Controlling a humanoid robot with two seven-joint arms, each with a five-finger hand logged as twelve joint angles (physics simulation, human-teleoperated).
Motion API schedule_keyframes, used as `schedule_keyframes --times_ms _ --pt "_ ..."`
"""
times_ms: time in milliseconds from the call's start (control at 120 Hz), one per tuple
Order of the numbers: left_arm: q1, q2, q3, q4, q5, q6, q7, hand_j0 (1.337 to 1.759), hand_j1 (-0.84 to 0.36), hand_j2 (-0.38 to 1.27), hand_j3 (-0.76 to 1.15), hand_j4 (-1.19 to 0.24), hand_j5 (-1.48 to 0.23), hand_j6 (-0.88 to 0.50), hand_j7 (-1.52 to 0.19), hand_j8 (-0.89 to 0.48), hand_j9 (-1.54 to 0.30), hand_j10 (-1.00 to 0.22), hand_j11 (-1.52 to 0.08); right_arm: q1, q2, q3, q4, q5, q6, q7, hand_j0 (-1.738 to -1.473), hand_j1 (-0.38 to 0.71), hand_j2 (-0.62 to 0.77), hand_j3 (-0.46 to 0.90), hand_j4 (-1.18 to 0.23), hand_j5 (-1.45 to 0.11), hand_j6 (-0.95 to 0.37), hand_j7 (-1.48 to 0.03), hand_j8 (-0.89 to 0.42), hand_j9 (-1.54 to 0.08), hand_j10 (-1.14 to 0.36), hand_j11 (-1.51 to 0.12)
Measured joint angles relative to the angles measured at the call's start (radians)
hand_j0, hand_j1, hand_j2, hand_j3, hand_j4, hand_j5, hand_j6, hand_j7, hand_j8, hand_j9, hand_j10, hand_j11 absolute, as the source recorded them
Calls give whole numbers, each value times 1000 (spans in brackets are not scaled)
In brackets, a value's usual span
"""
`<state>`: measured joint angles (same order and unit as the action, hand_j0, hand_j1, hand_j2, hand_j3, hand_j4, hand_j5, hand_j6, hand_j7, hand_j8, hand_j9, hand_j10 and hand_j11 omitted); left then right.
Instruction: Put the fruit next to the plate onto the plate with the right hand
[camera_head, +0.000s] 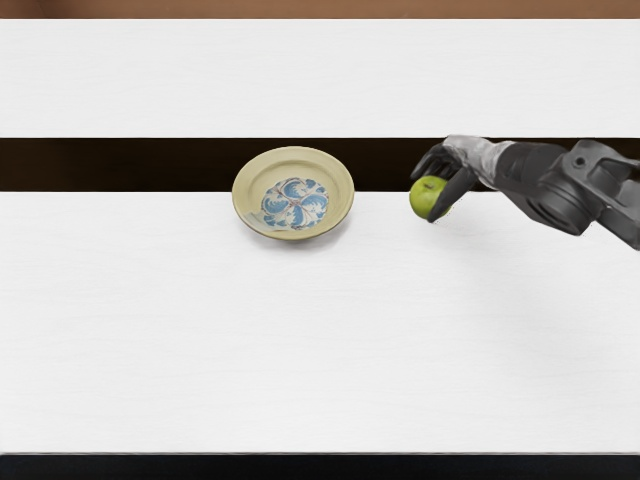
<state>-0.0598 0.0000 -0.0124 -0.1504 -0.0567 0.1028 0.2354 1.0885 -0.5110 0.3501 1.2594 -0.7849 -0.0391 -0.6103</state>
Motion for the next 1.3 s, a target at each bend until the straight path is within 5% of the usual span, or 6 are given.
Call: schedule_keyframes --times_ms 283,950,1167,1300 --pt "0 0 0 0 0 0 0 1658 343 1 0 -6 -7 -6 -7 -6 -7 -6 -7 3 80 47 1 3 -3 0 -1658 320 535 1 -609 -900 -421 -843 -383 -886 -536 -895" --pt "0 0 0 0 0 0 0 1658 342 1 0 -6 -7 -6 -7 -6 -7 -6 -7 -60 331 105 -9 -2 -368 0 -1658 246 334 0 -572 -784 -445 -763 -433 -781 -561 -784" --pt "0 0 0 0 0 0 0 1658 342 1 0 -6 -7 -6 -7 -6 -7 -6 -7 -65 333 103 -8 -6 -452 -1 -1658 -103 110 0 -232 -316 -189 -309 -184 -315 -228 -316" --pt "0 0 0 0 0 0 0 1658 343 1 0 -6 -7 -6 -7 -6 -7 -6 -7 -63 264 146 5 -5 -298 -1 -1658 -221 58 0 -121 -164 -99 -161 -96 -164 -119 -164"
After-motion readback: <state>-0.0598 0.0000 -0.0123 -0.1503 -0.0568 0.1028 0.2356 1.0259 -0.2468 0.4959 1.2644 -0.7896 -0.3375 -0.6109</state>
